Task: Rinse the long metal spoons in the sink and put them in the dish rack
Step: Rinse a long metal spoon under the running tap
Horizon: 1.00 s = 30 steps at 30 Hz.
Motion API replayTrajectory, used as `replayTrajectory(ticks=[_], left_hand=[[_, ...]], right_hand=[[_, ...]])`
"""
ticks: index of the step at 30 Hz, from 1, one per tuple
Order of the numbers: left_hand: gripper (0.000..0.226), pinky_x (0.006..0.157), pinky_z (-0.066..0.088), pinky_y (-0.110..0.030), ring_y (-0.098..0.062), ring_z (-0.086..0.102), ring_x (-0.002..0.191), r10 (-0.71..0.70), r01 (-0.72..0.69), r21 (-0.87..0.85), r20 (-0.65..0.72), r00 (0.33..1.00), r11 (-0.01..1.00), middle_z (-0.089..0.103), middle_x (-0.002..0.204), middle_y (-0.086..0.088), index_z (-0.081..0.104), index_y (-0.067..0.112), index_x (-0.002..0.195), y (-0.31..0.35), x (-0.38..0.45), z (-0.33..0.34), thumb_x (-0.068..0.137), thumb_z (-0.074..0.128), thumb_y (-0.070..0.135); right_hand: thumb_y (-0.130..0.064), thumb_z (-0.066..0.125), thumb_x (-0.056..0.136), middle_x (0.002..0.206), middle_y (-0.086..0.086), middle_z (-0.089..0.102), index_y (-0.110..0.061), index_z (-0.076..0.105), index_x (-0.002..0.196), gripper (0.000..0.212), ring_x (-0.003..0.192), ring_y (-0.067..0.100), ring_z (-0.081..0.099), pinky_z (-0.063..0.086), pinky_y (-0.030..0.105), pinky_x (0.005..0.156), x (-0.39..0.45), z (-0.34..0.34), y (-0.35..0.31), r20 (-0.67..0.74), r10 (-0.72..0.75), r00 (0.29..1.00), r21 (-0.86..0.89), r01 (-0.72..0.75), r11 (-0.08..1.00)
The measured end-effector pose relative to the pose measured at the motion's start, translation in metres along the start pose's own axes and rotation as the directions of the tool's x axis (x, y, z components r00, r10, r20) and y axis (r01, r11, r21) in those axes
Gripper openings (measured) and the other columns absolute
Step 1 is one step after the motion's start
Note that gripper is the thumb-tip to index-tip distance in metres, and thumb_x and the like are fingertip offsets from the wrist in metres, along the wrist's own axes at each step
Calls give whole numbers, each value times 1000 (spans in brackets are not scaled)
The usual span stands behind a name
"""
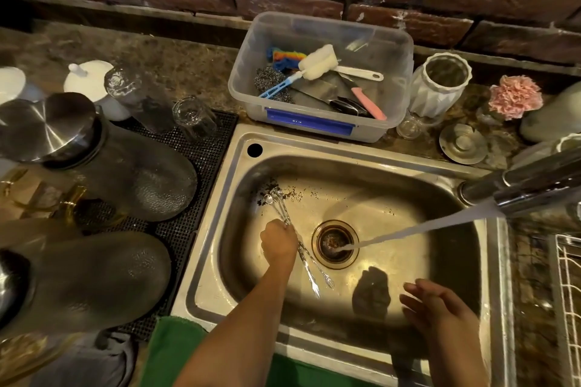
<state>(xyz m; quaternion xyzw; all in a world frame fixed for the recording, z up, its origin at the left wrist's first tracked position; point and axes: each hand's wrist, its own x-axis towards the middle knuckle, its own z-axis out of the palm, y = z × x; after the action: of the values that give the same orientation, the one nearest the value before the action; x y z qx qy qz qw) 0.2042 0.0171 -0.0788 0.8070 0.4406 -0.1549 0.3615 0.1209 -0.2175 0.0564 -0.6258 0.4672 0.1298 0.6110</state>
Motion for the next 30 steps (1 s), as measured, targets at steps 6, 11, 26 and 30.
replayTrajectory(ticks=[6,11,26,30], left_hand=[[9,68,51,-33,-33,69,84,-127,129,-237,25,992,963,74,86,-17,71,5,84,2,1,-7,87,68,13],[16,72,61,-43,-36,71,76,-68,68,-365,14,998,929,72,73,-21,69,-4,74,10,-24,-24,84,65,7],[15,66,57,-25,-17,66,63,197,79,-718,292,936,692,72,69,-11,72,-1,84,19,-197,-78,93,66,9],[7,73,59,-32,-22,70,73,310,93,-694,433,846,714,77,85,-19,77,7,84,16,-206,-84,87,71,10]], right_hand=[[-5,47,102,104,21,70,-2,66,98,19,98,40,67,52,49,89,-6,1,0,33,9,999,-18,-9,1000],[-1,49,101,95,24,73,0,68,97,20,88,38,69,56,46,81,-17,5,8,141,38,989,-77,-27,997],[-10,59,92,85,23,75,4,67,101,19,67,22,75,61,27,58,-82,30,5,361,4,933,624,-245,742],[-7,58,93,80,21,75,9,64,99,18,68,22,76,61,24,58,-82,4,0,240,-31,970,691,-148,707]])
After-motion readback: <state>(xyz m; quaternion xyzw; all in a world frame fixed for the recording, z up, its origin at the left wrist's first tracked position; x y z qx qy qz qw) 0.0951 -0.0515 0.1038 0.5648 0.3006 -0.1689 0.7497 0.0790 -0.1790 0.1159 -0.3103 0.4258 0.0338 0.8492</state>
